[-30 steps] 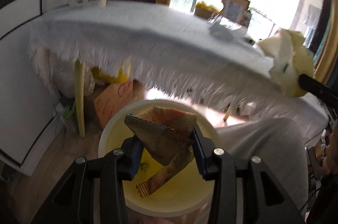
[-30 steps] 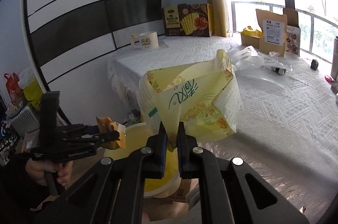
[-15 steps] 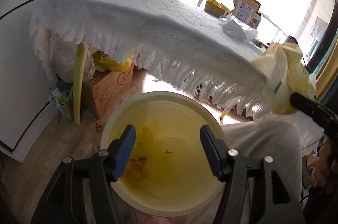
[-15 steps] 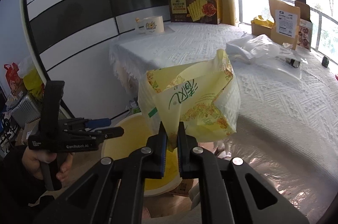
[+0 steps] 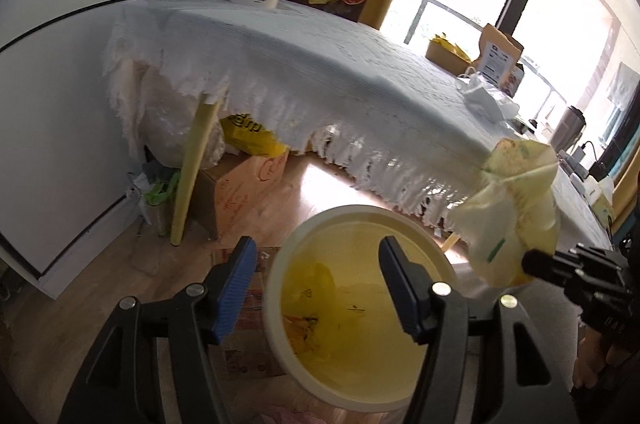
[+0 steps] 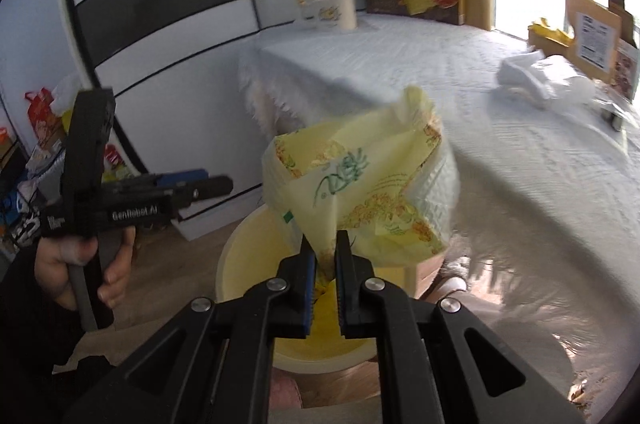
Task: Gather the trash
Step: 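Open the right tool to drop the yellow-printed bag into the bucket, then move both open tools from the bucket over the table toward the plastic bags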
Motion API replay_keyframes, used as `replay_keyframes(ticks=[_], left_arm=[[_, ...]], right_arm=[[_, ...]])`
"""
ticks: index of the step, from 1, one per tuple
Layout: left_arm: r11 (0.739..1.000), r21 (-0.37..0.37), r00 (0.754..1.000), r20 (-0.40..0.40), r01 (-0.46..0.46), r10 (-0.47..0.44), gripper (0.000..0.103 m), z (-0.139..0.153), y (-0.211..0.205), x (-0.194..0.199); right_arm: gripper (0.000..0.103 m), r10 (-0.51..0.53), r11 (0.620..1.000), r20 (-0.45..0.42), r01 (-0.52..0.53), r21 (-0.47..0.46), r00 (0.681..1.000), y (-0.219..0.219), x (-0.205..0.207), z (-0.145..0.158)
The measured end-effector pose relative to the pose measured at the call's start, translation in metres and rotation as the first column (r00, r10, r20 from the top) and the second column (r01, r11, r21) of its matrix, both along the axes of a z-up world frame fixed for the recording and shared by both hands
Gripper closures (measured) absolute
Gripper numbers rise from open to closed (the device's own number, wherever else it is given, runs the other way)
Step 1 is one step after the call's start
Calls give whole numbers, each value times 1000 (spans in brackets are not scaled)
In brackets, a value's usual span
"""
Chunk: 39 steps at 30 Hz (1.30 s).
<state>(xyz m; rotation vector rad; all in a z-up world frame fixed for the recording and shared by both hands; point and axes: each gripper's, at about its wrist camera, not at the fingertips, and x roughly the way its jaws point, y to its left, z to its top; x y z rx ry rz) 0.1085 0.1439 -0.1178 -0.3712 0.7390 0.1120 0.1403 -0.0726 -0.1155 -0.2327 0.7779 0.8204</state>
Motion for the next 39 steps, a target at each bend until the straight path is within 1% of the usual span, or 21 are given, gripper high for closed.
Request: replay_keyframes(ticks=[3,5,7,9,11,17,23,30,39], left_arm=[[1000,16,1000,-10,-26,26,39,0,7,-4],[999,14,999,-9,-39,40,39,0,12,-7],[999,17,999,-7,-48,48,39,2,14,-9],[999,21,999,-3,-48,48,39,4,15,-9],[999,26,999,1,-42,42,39,6,14,-9],[999,38,1000,5,-22,21,39,10,4,-7],[998,58,1000,19,3,-4,39,20,-8,0],[996,79,998,32,48,-50,39,31,-31,13],[984,129,989,56,126,-134,39,43,-71,27]], right_arm=[[95,28,999,-20,-28,-16,999,12,0,-6],[95,47,998,-29,-48,-29,998,19,-1,-9],[89,59,997,-32,-60,-42,998,22,-3,-11],[68,60,996,-23,-61,-61,998,24,-5,-12],[62,61,996,-11,-62,-68,998,24,-9,-12],[62,42,997,1,-42,-59,999,17,-8,-8],[62,-4,999,32,5,-48,999,-3,-5,1],[62,-67,998,55,68,-12,996,-36,-3,13],[62,-138,990,82,136,29,987,-77,1,29]])
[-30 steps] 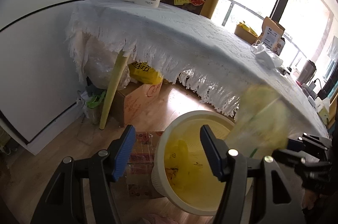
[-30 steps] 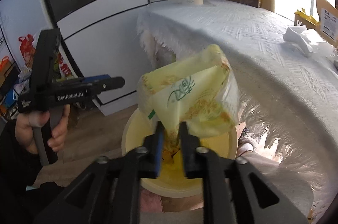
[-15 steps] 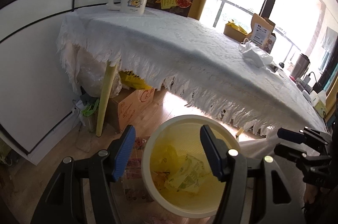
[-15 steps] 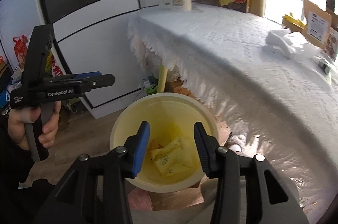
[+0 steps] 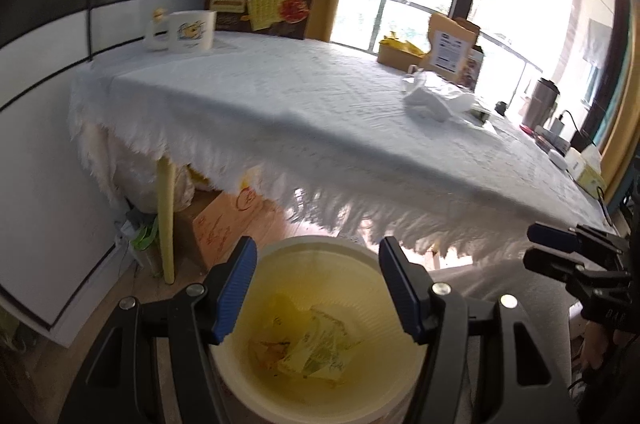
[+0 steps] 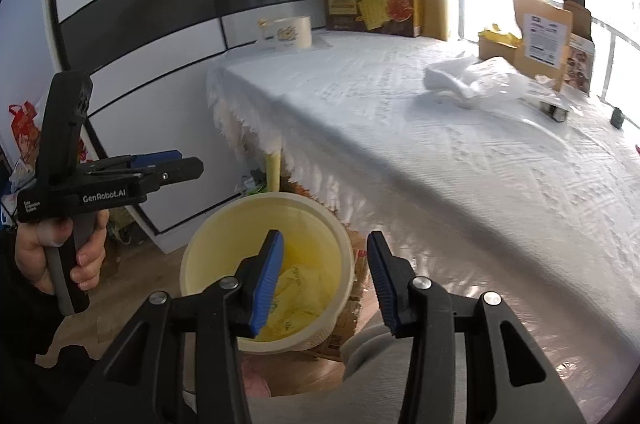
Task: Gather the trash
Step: 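Move both open tools from the bucket over the table toward the plastic bags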
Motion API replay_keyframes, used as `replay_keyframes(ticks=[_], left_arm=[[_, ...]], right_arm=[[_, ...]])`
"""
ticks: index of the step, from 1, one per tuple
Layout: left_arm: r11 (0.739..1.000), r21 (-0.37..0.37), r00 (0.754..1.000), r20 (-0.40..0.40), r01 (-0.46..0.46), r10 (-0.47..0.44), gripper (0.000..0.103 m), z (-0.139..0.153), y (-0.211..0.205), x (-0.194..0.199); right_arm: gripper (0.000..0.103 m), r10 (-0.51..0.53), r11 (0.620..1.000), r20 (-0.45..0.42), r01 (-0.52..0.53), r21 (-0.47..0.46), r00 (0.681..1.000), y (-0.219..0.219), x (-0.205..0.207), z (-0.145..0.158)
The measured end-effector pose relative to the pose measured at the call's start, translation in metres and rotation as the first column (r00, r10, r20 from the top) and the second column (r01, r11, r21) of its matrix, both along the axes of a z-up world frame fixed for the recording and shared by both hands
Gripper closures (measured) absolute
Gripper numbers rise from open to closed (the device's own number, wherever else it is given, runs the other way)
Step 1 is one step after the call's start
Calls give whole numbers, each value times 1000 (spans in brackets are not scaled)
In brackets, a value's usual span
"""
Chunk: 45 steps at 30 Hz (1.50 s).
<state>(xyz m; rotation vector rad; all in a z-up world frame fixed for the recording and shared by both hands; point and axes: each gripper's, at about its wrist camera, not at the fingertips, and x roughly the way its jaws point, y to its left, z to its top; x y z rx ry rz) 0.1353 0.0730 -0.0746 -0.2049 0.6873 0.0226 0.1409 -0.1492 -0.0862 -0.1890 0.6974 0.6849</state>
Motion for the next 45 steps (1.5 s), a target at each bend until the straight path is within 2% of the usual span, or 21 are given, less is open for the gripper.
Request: replay_keyframes(ticks=[11,24,35,45], left_arm=[[996,44,997,8,80,-80,39,12,-50,29],[988,49,988,28,149,-151,39,18,-95,68],[977,40,976,38,211,-213,39,25,-121,99],[969,91,969,69,230,-237,39,36,-134,141]], right_arm=[[62,-60,998,27,60,33,998,-46,8,14],[62,-132,989,33,130,66,991,-97,33,23],[62,-167,983,28,164,85,986,-120,68,27],[62,-182,982,36,179,65,983,-128,105,30]])
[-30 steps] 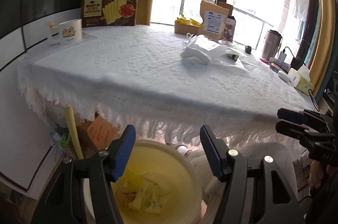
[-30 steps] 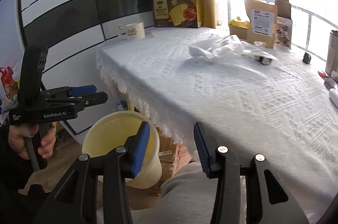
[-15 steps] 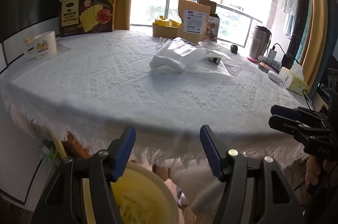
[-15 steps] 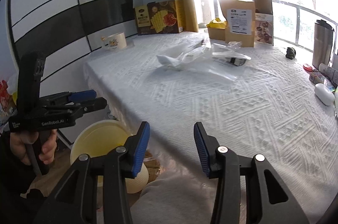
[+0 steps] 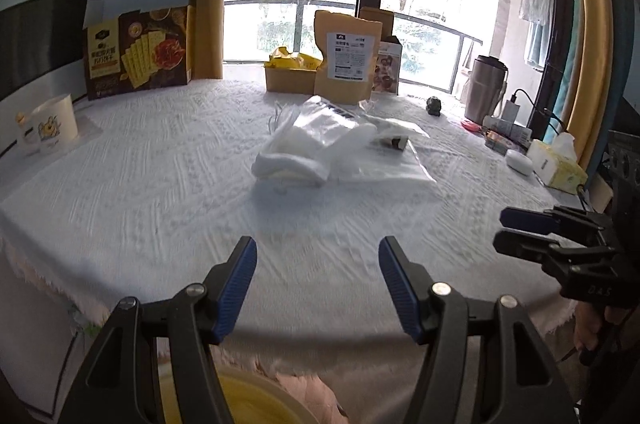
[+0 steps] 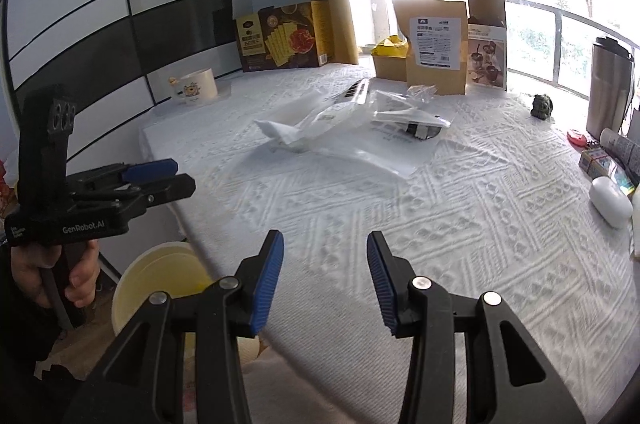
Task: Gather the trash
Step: 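Move both open tools from the bucket over the table toward the plastic bags, then grasp the white mask with the left tool while the right tool grasps the white Casual Socks package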
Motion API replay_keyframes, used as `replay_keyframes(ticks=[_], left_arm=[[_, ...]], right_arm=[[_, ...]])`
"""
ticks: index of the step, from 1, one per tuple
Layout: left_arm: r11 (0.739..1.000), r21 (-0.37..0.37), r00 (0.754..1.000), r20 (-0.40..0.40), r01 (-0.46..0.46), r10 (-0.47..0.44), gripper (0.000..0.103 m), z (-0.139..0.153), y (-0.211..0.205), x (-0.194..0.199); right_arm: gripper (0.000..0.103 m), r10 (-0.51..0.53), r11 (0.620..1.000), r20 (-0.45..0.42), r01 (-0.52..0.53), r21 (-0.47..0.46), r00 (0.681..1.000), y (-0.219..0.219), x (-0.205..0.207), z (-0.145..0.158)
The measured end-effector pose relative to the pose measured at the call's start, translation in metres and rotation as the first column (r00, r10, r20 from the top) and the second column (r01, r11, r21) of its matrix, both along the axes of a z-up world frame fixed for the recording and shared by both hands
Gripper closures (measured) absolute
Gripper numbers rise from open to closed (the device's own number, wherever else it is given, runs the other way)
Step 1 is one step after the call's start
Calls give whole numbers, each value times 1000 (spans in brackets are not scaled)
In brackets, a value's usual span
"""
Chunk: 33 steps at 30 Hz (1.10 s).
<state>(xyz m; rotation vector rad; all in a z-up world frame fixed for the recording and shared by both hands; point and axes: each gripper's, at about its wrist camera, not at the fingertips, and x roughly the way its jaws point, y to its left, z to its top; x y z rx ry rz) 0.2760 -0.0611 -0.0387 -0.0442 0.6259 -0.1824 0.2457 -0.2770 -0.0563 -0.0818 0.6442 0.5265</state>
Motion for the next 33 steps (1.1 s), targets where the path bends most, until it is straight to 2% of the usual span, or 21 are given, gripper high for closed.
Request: replay_keyframes(ticks=[8,17,22,25,27,29,30,31,33], left_arm=[[999,37,999,38,-18,17,39,8,2,50],[999,24,1000,3,-22,22,39,4,18,104],[999,46,999,-24,-22,23,40,-3,19,125],[998,57,1000,-14,-27,28,40,-4,19,132],[998,54,1000,-24,-14,15,41,-6,19,138],[998,61,998,-65,9,-5,60,-10,17,146],[998,55,996,-87,21,-16,78,-12,17,149],[999,45,995,-94,25,-21,90,-14,19,151],[999,30,996,-84,22,-20,96,-14,22,150]], right_arm=[[62,-27,1000,3,27,1,1000,-4,31,7],[62,-19,1000,9,19,-9,1000,9,64,11],[62,-10,1000,1,10,-19,1000,20,84,12],[62,-1,1000,-48,0,-4,999,28,102,12],[52,-3,1000,-67,4,23,998,32,112,14],[47,-11,1000,-56,12,13,998,38,119,16],[47,-16,1000,-54,16,7,998,41,123,16],[47,-19,1000,-60,20,13,998,43,128,17],[47,-24,999,-84,27,42,996,46,140,18]])
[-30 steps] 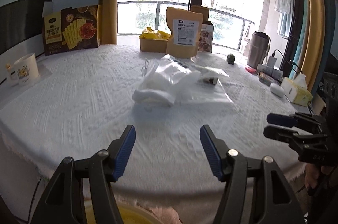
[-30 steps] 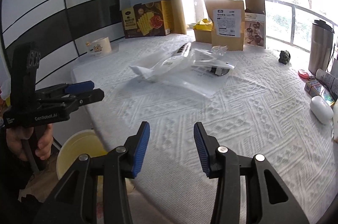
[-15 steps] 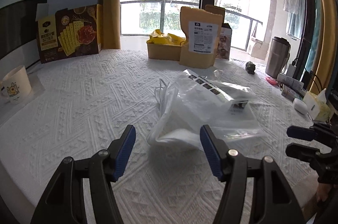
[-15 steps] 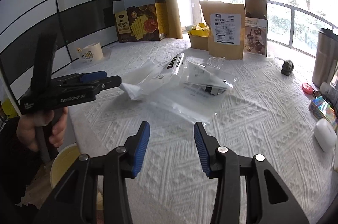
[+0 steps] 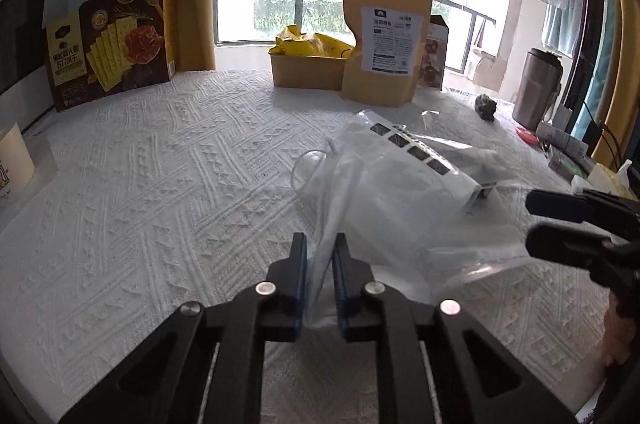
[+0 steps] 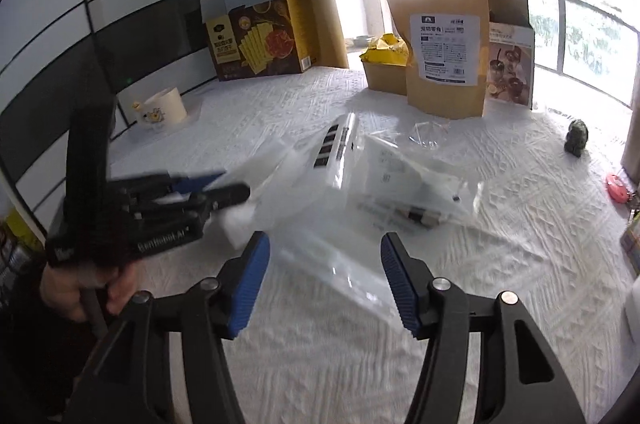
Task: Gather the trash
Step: 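Grasp the white mask with the left tool while the right tool grasps the white Casual Socks package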
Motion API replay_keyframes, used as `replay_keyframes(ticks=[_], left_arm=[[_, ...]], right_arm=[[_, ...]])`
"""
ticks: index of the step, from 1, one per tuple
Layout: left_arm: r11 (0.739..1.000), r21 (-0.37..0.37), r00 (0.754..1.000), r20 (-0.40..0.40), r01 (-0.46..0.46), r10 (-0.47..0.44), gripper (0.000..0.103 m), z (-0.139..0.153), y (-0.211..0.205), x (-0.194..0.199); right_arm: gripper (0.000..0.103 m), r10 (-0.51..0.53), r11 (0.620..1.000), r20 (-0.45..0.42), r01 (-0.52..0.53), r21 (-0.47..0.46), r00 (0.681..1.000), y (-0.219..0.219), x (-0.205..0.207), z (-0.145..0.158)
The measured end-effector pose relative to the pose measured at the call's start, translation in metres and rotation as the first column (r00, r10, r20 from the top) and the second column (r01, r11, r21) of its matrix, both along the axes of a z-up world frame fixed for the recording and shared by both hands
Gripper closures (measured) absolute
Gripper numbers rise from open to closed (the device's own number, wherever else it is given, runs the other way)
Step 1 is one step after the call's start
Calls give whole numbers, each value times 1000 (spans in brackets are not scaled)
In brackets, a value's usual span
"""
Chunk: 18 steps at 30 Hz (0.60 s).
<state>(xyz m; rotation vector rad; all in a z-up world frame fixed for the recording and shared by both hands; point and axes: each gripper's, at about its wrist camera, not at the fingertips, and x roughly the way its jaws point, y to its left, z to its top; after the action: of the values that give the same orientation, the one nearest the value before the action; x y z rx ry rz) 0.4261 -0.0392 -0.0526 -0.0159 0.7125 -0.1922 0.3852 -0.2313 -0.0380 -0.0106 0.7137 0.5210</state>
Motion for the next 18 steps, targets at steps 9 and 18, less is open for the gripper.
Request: replay_keyframes(ticks=[9,18], left_arm=[[998,-44,993,108,-33,37,100,13,21,-23],[996,-70,983,177,-45,57,100,36,46,-56]], right_arm=[[47,-39,997,-55,43,68,998,17,44,-6],[47,-39,995,-142,52,88,989,38,70,-25]])
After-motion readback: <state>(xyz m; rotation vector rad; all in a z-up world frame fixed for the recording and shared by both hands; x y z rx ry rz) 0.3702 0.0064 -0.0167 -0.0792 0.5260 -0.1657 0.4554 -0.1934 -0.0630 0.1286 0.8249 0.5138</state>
